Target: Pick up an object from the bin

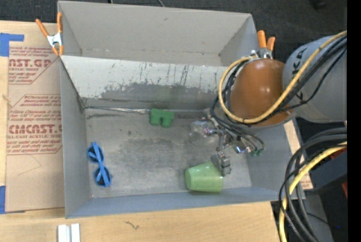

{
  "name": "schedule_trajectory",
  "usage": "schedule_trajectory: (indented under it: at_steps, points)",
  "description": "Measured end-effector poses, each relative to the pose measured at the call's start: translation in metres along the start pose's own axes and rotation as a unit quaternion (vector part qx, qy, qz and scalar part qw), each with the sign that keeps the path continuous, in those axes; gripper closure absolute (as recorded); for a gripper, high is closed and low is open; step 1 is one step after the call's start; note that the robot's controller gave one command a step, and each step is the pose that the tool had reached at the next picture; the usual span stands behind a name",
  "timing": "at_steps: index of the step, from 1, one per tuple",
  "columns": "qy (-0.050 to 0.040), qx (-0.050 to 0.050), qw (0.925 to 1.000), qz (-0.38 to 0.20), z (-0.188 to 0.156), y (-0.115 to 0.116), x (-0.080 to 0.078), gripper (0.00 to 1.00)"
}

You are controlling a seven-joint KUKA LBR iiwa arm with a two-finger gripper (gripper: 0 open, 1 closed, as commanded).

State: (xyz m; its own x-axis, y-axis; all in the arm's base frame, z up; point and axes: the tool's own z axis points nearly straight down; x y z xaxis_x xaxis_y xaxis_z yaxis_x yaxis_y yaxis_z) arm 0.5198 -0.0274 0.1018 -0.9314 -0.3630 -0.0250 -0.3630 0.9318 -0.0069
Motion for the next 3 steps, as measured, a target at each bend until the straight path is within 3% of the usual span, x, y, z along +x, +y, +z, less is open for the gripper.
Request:
schedule_trajectory:
  at_steps: [1,2,3]
  points:
    - [0.0018,0.001,1.0,0.001,-0.002,-0.001,0.001,1.0]
    - [-0.0028,0.0,1.0,0.0,0.0,0.0,-0.001,0.0]
    - [-0.0065,0.002,0.9854,-0.17,0.008,0.003,0.028,0.0]
